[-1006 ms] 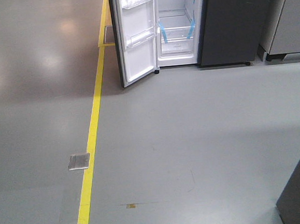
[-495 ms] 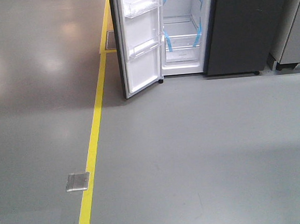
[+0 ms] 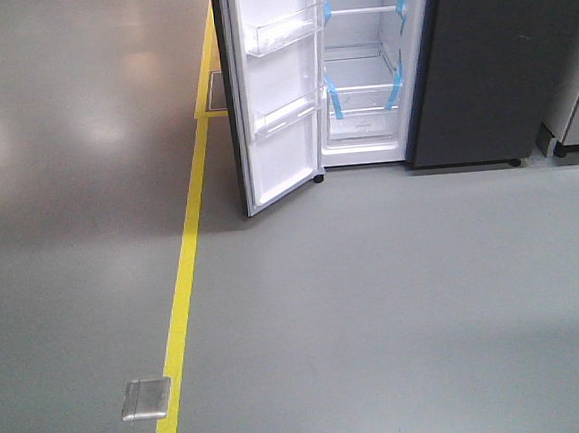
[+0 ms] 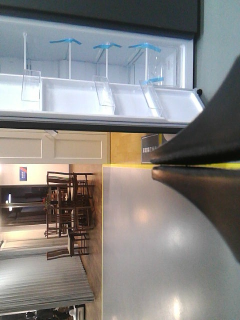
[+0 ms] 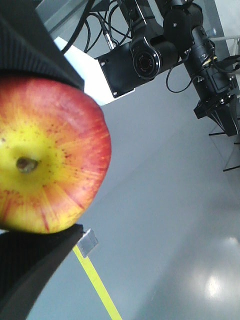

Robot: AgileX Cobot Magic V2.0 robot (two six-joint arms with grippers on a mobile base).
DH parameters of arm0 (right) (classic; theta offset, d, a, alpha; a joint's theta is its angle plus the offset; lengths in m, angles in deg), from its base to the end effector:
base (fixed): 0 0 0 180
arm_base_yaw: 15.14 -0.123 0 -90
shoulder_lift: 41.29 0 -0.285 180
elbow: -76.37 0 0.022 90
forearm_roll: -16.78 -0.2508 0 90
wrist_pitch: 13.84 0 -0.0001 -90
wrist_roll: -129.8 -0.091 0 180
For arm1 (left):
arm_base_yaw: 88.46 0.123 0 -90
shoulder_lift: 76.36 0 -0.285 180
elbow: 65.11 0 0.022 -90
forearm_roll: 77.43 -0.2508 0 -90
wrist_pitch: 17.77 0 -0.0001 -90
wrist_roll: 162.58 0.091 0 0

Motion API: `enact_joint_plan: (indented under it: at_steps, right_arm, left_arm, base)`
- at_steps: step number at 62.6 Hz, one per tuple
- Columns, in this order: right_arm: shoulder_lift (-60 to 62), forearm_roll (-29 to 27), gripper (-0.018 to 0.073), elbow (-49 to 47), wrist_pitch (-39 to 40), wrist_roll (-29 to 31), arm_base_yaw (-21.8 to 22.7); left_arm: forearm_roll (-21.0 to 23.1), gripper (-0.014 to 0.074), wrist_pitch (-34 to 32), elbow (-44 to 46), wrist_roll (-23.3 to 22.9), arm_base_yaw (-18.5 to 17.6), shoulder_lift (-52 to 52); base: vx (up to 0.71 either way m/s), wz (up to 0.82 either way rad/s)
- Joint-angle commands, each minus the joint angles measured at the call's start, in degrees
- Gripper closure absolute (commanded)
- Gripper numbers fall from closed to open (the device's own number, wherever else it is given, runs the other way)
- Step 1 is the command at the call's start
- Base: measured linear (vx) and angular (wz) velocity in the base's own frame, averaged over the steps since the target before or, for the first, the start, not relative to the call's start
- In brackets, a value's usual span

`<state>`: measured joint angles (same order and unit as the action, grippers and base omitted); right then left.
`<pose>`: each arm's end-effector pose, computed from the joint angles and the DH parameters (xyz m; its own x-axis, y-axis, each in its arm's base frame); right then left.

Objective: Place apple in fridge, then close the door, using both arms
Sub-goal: 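Drive toward the open refrigerator carrying the apple, then approach the open refrigerator door bins with the apple held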

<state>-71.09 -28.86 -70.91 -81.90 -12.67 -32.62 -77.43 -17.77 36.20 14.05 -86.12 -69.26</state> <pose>0.0032 0.0643 0.3632 -0.2753 -0.3111 -0.9096 -0.8731 0.4770 0.1011 0.0564 0.0023 0.2052 0.0756 -0.0557 -0.9956 -0.0364 0.9976 -0.0586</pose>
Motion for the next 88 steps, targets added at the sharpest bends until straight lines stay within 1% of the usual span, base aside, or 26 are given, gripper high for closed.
enact_joint_plan:
  at_steps: [1, 88]
  right_arm:
    - [-0.6, -2.9, 0.0141, -1.7, 2.9, 0.3, 0.1]
    - [-0.6, -2.9, 0.0141, -1.7, 2.9, 0.3, 0.1]
  left_arm:
    - [0.7, 0.0603, -4.4, -1.2, -0.5, -0.1, -0.9]
    - [0.7, 0.0603, -4.4, -1.2, -0.5, -0.1, -0.9]
  base:
    - [0.31, 0.01]
    - [0.27, 0.01]
